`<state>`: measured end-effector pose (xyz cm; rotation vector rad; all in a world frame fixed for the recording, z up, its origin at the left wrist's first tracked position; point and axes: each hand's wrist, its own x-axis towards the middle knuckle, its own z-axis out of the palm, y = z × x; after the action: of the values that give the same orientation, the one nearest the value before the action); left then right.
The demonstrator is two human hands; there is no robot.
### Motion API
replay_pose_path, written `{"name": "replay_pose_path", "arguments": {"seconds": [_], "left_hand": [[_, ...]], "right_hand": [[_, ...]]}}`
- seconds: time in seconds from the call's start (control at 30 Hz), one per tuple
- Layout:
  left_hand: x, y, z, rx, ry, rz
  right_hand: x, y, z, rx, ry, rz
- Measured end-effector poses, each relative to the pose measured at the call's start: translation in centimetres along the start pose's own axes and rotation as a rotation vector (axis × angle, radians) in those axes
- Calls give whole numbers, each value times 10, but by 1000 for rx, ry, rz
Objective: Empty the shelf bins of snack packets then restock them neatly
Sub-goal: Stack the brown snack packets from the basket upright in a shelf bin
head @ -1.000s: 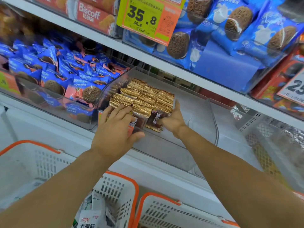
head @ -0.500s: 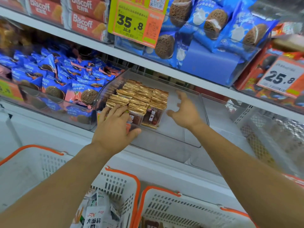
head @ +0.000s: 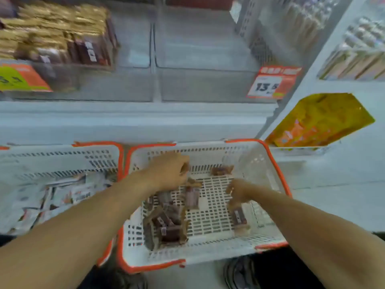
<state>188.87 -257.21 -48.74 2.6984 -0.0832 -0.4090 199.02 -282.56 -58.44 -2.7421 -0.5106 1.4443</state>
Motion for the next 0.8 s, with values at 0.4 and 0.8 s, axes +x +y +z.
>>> {"name": "replay_pose_path", "arguments": {"seconds": [0.4, 0.8], "left_hand": [[9, -38, 208, 62, -561, -336], [3, -59, 204, 95, -437, -287]], "right_hand": [[55, 43, 106, 659, 32, 244], [75, -46, 138, 434, -9, 35]]}}
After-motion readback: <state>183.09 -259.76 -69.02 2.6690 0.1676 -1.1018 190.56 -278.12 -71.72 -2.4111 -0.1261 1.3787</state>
